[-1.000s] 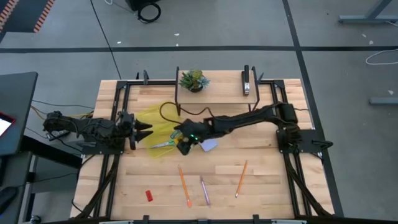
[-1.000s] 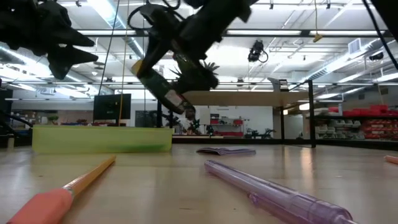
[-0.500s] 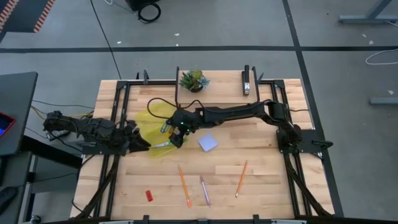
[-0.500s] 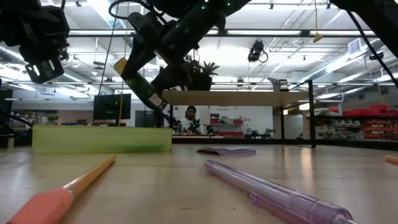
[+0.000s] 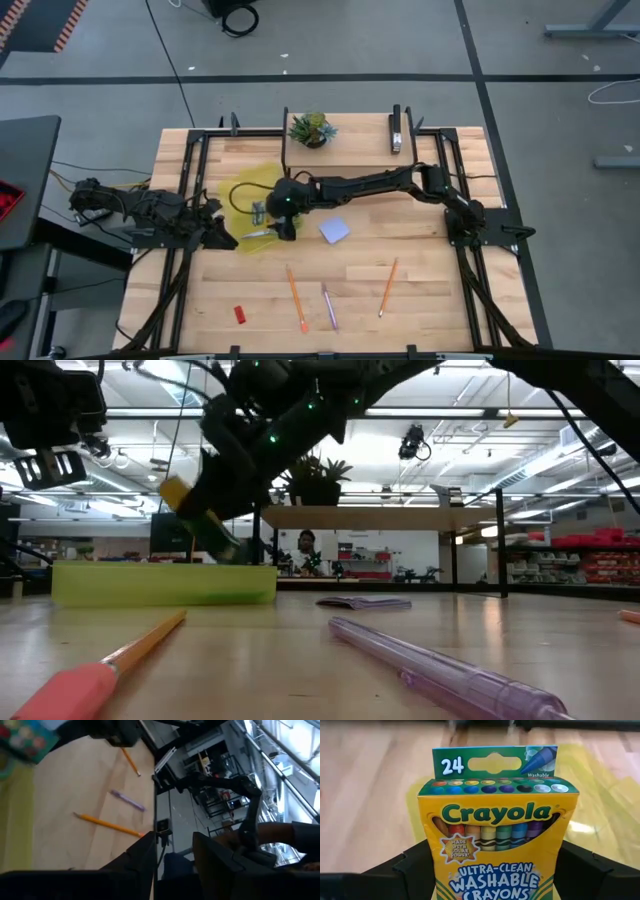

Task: Pack school essentials
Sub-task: Put the yellow crayon box into the yellow supply box

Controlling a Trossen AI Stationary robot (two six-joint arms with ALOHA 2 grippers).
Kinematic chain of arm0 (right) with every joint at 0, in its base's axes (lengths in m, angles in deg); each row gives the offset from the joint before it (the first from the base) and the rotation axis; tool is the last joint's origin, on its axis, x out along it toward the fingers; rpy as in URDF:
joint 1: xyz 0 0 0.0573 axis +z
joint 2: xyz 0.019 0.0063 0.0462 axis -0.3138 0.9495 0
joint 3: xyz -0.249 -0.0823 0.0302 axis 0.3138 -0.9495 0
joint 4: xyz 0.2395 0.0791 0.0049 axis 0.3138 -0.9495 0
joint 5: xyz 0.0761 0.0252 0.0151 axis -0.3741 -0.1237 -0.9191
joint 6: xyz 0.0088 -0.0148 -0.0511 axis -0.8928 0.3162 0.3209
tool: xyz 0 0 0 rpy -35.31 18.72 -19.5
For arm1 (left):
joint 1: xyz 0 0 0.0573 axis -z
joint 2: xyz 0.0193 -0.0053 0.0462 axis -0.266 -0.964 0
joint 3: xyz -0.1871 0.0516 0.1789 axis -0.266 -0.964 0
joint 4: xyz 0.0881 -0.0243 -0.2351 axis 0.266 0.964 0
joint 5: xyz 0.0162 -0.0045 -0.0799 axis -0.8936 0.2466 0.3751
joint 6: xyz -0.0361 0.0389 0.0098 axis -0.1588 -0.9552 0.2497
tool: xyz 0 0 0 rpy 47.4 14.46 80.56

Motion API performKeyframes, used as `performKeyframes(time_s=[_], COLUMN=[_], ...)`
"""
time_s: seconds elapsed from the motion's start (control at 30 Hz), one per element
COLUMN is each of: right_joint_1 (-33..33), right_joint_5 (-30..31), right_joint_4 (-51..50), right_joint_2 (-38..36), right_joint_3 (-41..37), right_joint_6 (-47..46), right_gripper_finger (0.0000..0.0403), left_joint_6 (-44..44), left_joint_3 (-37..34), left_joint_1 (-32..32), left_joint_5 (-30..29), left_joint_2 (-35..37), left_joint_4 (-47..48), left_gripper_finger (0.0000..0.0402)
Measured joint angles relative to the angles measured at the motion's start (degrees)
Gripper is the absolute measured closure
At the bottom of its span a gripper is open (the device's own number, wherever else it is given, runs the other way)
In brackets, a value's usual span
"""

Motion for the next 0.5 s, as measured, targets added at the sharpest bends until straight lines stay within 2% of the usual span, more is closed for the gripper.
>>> performKeyframes(time_s=[0.2, 0.5], right_joint_1=[-1.27, -3.81], right_joint_5=[-1.69, -4.03], right_joint_4=[0.28, -0.38], right_joint_2=[0.16, 0.16], right_joint_3=[-0.03, -1.11], right_joint_6=[10.69, 13.67], right_gripper_finger=[0.0076, 0.0076], left_joint_6=[-0.03, -0.07], left_joint_3=[0.00, 0.00], left_joint_1=[-0.02, 0.00], left_joint_5=[-0.07, -0.15], left_joint_2=[-0.60, -0.60], left_joint_4=[0.60, 0.40], left_gripper_finger=[0.0269, 0.0272])
